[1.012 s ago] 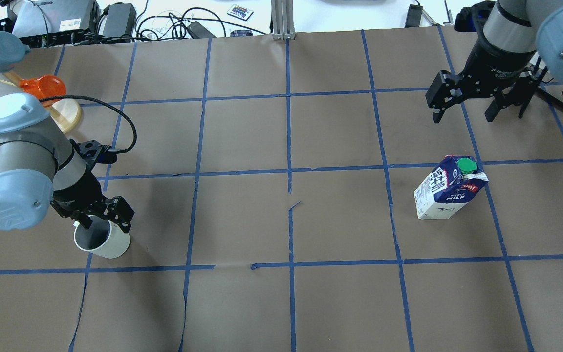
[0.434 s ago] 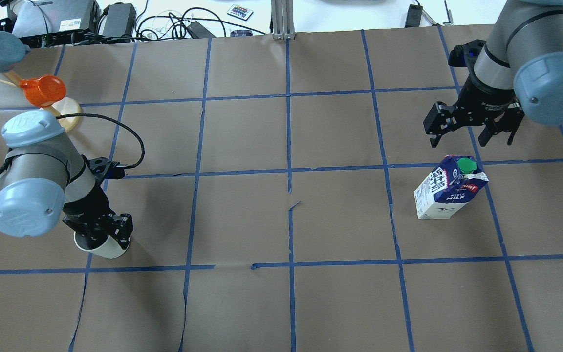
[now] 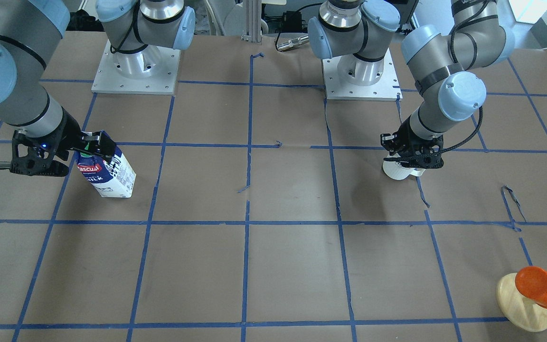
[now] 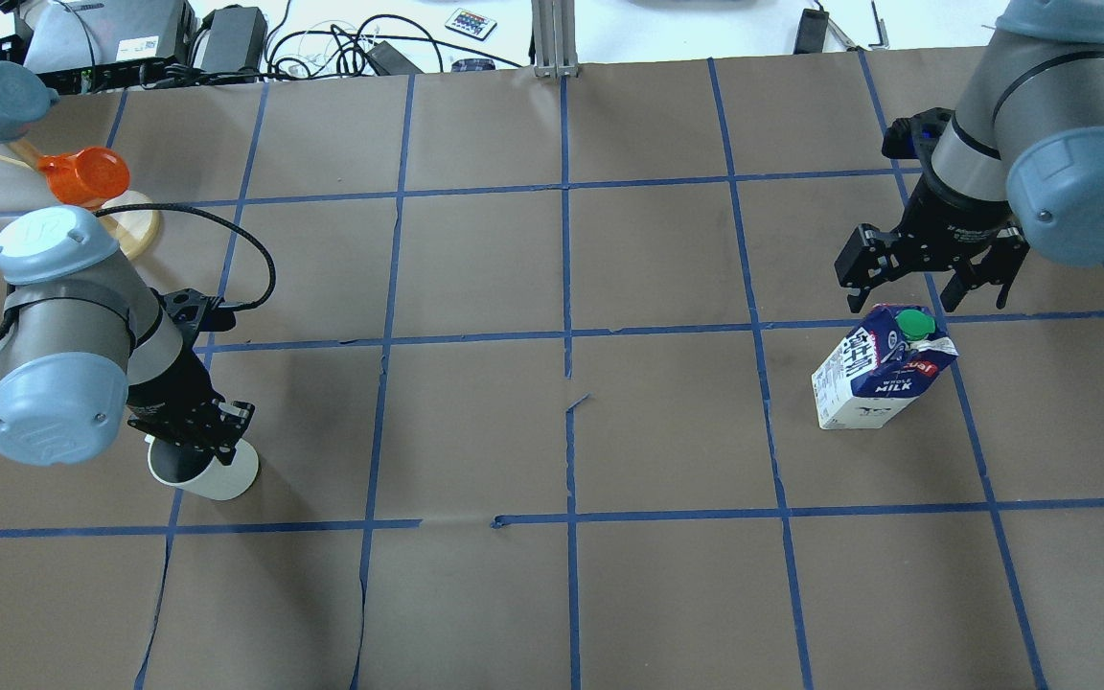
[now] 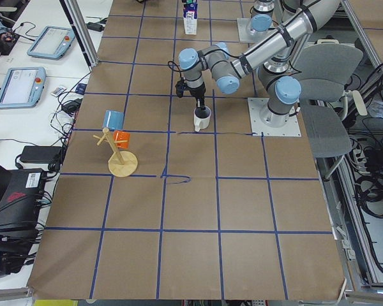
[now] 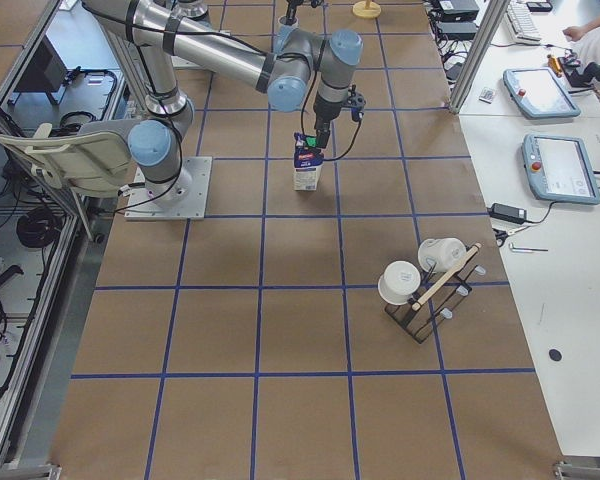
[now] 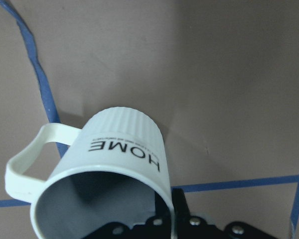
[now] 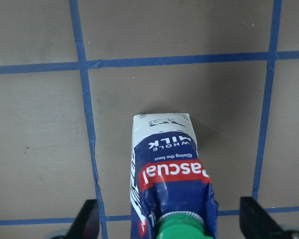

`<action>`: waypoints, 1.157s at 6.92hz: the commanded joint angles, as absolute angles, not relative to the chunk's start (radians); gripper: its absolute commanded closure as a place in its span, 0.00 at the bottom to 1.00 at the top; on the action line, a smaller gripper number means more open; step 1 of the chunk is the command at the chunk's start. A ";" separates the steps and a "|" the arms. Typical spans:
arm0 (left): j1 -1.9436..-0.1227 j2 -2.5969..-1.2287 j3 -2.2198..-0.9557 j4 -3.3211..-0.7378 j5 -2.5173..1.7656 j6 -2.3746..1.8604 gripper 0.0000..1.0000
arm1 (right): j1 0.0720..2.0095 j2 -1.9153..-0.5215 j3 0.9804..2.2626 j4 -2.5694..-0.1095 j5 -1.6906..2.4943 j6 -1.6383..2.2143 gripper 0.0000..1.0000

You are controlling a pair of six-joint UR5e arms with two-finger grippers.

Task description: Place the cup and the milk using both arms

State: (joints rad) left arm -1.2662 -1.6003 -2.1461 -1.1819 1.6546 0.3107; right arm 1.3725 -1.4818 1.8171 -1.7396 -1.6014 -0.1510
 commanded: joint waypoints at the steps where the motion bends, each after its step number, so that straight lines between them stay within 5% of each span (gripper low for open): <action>1: -1.343 -1.608 -2.047 -1.224 1.555 0.130 1.00 | 1.330 -1.482 1.825 -1.724 -1.598 -0.152 0.05; 3: -1.548 -1.643 -1.958 -1.239 1.458 -0.215 1.00 | 1.325 -1.482 1.824 -1.726 -1.589 -0.138 0.21; 7: -1.869 -1.832 -1.727 -1.183 1.411 -0.660 1.00 | 1.325 -1.482 1.825 -1.667 -1.583 -0.137 0.22; 8: -1.920 -1.900 -1.647 -1.181 1.419 -0.754 1.00 | 1.325 -1.482 1.824 -1.669 -1.583 -0.137 0.31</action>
State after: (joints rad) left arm -1.8458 -1.8191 -1.7486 -1.1831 1.4134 -0.6272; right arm 1.3254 -1.4821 1.8243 -1.6712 -1.5833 -0.1378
